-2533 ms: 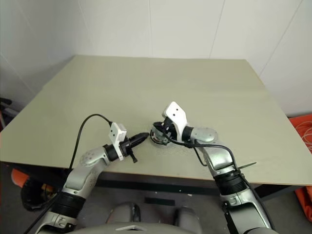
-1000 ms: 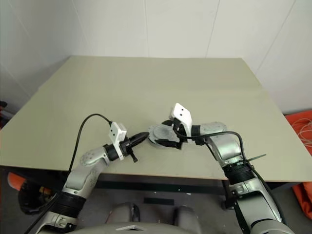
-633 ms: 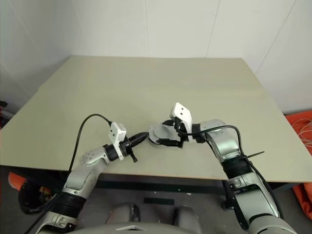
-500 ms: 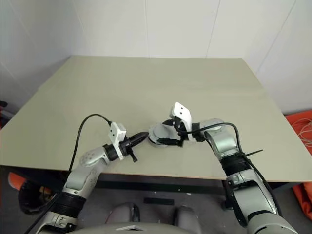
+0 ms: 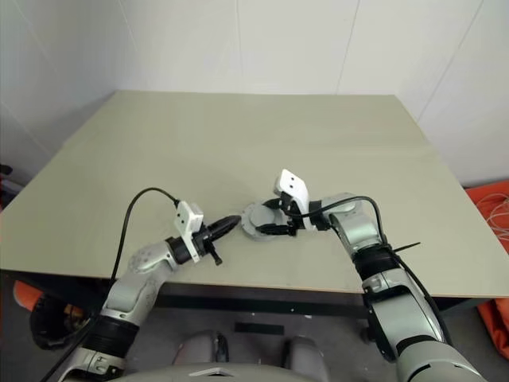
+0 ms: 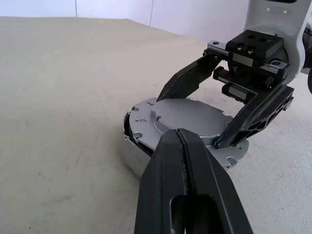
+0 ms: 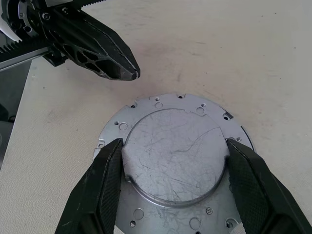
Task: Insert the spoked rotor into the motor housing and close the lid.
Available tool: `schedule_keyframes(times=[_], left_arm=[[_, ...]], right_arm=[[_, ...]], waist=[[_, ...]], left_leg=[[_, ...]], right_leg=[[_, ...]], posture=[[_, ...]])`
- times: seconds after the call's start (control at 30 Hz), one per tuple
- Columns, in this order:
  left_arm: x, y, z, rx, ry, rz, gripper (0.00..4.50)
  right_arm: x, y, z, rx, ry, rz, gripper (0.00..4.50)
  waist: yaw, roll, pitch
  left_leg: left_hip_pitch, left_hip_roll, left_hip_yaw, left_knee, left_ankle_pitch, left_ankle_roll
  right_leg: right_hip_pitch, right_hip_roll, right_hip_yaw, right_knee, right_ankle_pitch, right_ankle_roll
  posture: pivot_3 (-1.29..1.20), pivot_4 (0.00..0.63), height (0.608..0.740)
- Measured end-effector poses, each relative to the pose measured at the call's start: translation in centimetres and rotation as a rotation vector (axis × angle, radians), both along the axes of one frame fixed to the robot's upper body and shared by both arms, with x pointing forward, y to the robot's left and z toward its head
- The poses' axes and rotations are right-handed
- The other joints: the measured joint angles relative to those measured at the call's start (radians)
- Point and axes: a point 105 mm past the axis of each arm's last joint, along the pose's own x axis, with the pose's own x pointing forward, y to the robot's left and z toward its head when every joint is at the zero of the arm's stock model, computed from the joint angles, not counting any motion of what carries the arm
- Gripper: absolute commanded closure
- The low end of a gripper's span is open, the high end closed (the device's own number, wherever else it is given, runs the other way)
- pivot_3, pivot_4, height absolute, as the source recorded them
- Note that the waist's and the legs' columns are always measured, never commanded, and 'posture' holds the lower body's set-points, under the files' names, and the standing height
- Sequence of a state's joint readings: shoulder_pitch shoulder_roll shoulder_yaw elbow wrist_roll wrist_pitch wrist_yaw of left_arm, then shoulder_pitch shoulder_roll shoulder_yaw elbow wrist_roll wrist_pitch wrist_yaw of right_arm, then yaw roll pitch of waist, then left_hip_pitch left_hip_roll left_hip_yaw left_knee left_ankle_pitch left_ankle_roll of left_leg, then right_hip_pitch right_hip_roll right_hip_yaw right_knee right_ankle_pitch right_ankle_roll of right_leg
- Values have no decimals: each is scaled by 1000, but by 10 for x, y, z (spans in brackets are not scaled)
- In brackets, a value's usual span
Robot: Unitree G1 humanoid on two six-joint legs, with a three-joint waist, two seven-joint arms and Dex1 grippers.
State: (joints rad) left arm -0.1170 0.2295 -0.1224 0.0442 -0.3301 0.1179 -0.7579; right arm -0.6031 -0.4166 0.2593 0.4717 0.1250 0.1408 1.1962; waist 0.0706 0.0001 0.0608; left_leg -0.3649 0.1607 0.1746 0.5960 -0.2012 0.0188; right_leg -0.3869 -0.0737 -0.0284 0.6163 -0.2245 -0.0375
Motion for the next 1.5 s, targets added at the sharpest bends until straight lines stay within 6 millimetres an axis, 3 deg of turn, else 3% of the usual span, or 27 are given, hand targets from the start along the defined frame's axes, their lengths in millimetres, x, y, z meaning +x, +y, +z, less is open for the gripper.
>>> schedule_keyframes(times=[0.6, 1.5], left_arm=[[0, 0, 1, 2, 2, -1, 4500], [0, 0, 1, 3, 2, 0, 4500]], right_arm=[[-2, 2, 0, 73, -4, -107, 1315], [1, 1, -1, -36, -48, -63, 1315]], waist=[[-1, 0, 0], [1, 0, 0]], left_leg=[[-1, 0, 0, 0, 0, 0], [1, 0, 0, 0, 0, 0]], right_leg=[[-1, 0, 0, 0, 0, 0], [1, 0, 0, 0, 0, 0]], posture=[[0, 0, 740], [0, 0, 740]])
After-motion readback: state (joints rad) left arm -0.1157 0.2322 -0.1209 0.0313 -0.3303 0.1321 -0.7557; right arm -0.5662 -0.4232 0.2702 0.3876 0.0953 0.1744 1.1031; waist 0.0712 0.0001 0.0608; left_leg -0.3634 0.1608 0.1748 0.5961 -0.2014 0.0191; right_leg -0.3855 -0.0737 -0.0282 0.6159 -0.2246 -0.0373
